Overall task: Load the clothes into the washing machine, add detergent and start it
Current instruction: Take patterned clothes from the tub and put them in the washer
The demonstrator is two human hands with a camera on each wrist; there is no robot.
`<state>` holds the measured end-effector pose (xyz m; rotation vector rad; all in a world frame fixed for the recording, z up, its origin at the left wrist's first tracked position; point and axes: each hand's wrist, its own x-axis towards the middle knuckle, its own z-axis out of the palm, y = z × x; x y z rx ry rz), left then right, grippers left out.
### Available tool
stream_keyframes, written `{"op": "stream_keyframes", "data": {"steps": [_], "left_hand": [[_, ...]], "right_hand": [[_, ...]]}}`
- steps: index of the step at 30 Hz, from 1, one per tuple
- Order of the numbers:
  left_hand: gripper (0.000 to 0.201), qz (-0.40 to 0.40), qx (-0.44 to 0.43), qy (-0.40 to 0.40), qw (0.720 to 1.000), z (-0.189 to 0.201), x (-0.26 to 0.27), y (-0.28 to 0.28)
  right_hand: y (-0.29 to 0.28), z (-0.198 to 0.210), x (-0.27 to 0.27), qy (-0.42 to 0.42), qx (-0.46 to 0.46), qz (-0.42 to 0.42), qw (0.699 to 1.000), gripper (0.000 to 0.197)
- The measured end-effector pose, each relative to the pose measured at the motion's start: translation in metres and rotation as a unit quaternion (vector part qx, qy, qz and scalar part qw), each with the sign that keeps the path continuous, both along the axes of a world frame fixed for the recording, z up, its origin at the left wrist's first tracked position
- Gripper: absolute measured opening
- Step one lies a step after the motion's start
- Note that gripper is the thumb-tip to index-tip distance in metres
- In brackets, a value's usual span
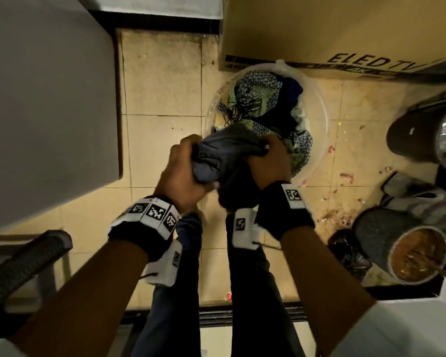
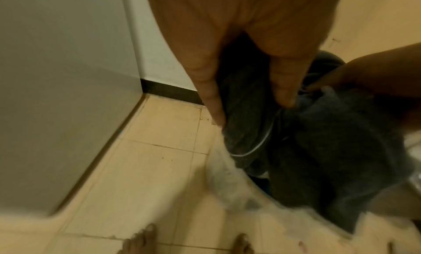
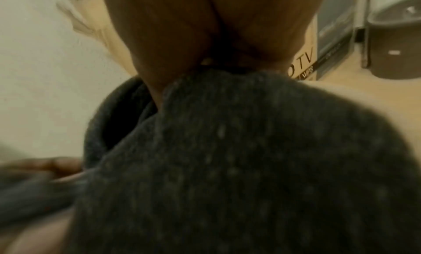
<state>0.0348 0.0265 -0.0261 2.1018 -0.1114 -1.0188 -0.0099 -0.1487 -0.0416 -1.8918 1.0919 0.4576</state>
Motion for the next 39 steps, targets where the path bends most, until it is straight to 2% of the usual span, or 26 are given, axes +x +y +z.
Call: {"op": "stream_keyframes", "data": {"steps": [1,2,3,4,6,8,10,12,15,17,20,23,25,28,31,34,37,39], "left_hand": [[0.116,-0.006,-0.024,0.036,0.999,0.001,-0.004,-0.007],[0.129,-0.032,-0.028,0.052,0.998,0.001,-0.009,-0.012],[0.131,-0.067,-0.012,0.035,0.997,-0.001,-0.016,-0.014],[0.127,-0.098,0.012,-0.009,0.995,-0.003,-0.021,-0.014],[0.12,-0.092,0.02,-0.069,0.993,-0.013,-0.027,-0.002],[0.103,-0.063,0.023,-0.036,0.997,-0.023,-0.023,0.007],[0.083,-0.076,0.037,-0.009,0.996,-0.03,-0.021,0.007],[0.075,-0.077,0.028,0.015,0.996,-0.033,-0.023,0.003],[0.073,-0.057,0.028,0.024,0.998,-0.028,-0.019,-0.013],[0.065,-0.05,0.056,0.019,0.997,-0.025,-0.012,-0.023],[0.051,-0.073,0.134,-0.01,0.988,-0.022,-0.003,-0.028],[0.044,-0.068,0.168,-0.023,0.983,-0.022,0.001,-0.027],[0.042,-0.072,0.183,-0.038,0.98,-0.023,0.003,-0.028],[0.04,-0.107,0.212,-0.056,0.97,-0.023,0.003,-0.03],[0.041,-0.142,0.22,-0.055,0.964,-0.028,0.002,-0.036],[0.043,-0.136,0.221,0.006,0.966,-0.038,0.006,-0.039],[0.043,-0.108,0.22,0.04,0.969,-0.046,0.01,-0.041],[0.043,-0.092,0.227,0.052,0.968,-0.048,0.011,-0.041]], "right_hand": [[0.012,0.001,-0.002,-0.012,0.044,-0.025,0.999,0.043],[0.025,0.003,-0.004,-0.023,0.095,-0.043,0.994,0.048],[0.037,0.003,-0.008,-0.031,0.148,-0.058,0.987,0.049],[0.046,0.005,-0.01,-0.031,0.206,-0.076,0.975,0.042],[0.059,0.015,-0.015,-0.022,0.312,-0.118,0.943,0.026],[0.06,0.023,-0.021,-0.021,0.36,-0.118,0.925,0.021],[0.055,0.021,-0.026,-0.017,0.35,-0.097,0.932,0.027],[0.049,0.008,-0.03,-0.008,0.301,-0.06,0.952,0.036],[0.038,-0.004,-0.028,-0.003,0.18,0.014,0.984,0.041],[0.024,-0.006,-0.023,0.002,0.098,0.045,0.994,0.041],[0.001,-0.011,-0.009,0.01,0.06,0.051,0.997,0.03],[-0.025,-0.027,0.009,0.03,0.072,0.034,0.996,0.029],[-0.046,-0.034,0.021,0.046,0.037,0.046,0.997,0.026],[-0.071,-0.046,0.046,0.043,-0.069,0.057,0.995,0.047],[-0.079,-0.061,0.082,0.014,-0.151,0.141,0.978,0.066],[-0.069,-0.086,0.115,0.029,-0.128,0.215,0.968,0.074],[-0.051,-0.108,0.129,0.067,-0.076,0.173,0.98,0.094],[-0.038,-0.123,0.132,0.076,-0.065,0.148,0.984,0.1]]}}
